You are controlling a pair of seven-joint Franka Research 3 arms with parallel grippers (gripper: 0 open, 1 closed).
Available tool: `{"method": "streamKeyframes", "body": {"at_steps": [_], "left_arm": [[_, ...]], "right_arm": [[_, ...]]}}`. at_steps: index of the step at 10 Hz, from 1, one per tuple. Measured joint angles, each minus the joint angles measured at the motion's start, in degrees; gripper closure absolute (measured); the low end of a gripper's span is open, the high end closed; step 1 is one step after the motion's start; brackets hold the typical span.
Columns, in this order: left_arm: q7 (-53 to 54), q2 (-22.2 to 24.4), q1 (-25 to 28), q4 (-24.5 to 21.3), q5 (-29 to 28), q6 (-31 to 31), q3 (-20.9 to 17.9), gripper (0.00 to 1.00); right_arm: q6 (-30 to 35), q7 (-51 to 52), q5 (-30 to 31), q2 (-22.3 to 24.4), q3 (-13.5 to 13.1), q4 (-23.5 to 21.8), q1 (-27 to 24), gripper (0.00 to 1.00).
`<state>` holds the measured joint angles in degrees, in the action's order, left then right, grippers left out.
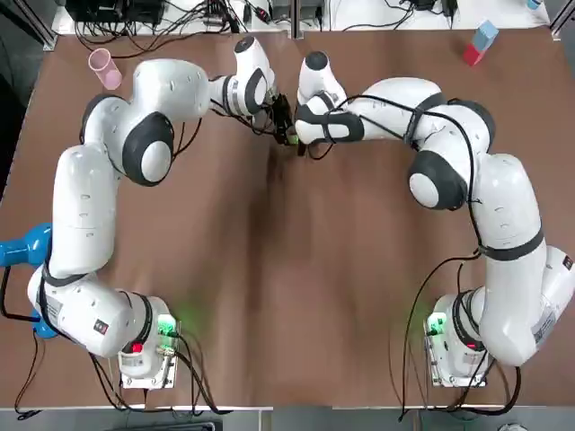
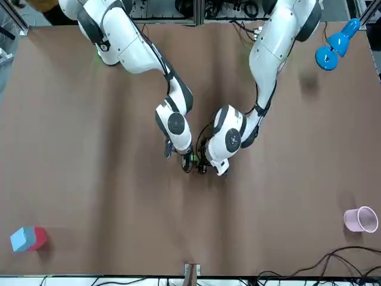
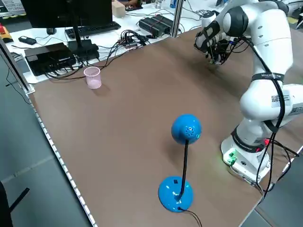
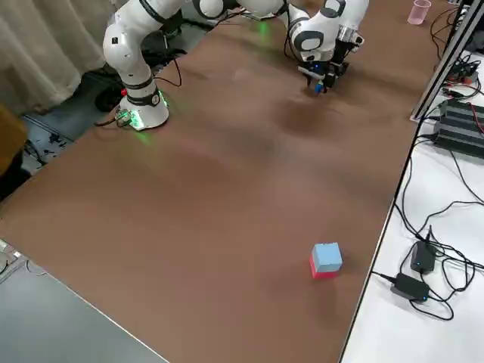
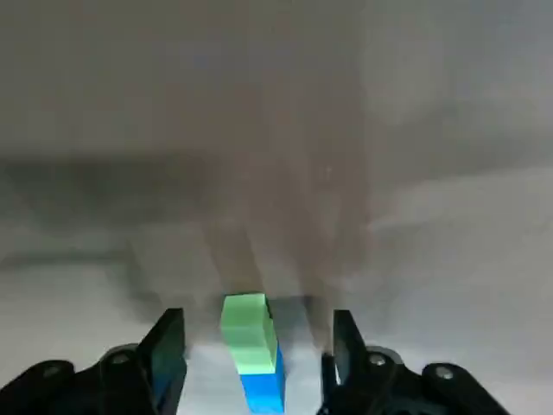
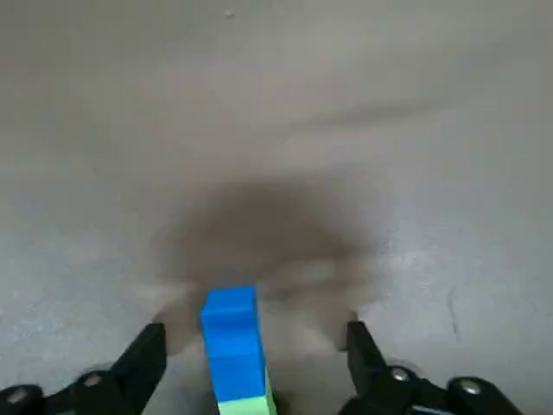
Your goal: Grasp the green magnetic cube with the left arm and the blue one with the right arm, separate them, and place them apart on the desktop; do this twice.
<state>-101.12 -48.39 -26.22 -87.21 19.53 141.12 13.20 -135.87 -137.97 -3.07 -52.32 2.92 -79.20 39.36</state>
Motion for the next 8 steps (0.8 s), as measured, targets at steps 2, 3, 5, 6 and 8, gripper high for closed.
{"method": "streamKeyframes", "body": {"at_steps": [2, 3, 5, 6, 8], "left_arm": [[0.0, -0.1, 0.0, -0.3, 0.0, 0.9, 0.0, 0.35], [0.0, -0.2, -0.1, -0.5, 0.0, 1.0, 0.0, 0.41], [0.0, -0.2, -0.5, -0.8, 0.0, 1.1, 0.0, 0.45], [0.0, -0.2, -0.7, -0.8, 0.0, 1.2, 0.0, 0.46], [0.0, -0.2, -0.9, -0.8, 0.0, 1.2, 0.0, 0.57]], "right_arm": [[-0.1, 0.0, -0.1, 0.2, 0.0, 0.1, 0.0, 0.30], [-0.1, 0.0, -0.1, 0.2, 0.1, 0.1, 0.2, 0.30], [-0.3, 0.0, -0.1, 0.2, 0.2, 0.1, 0.4, 0.31], [-0.3, 0.0, -0.1, 0.2, 0.2, 0.1, 0.4, 0.34], [-0.6, 0.0, -0.1, 0.4, 0.1, 0.3, 0.4, 0.67]]}}
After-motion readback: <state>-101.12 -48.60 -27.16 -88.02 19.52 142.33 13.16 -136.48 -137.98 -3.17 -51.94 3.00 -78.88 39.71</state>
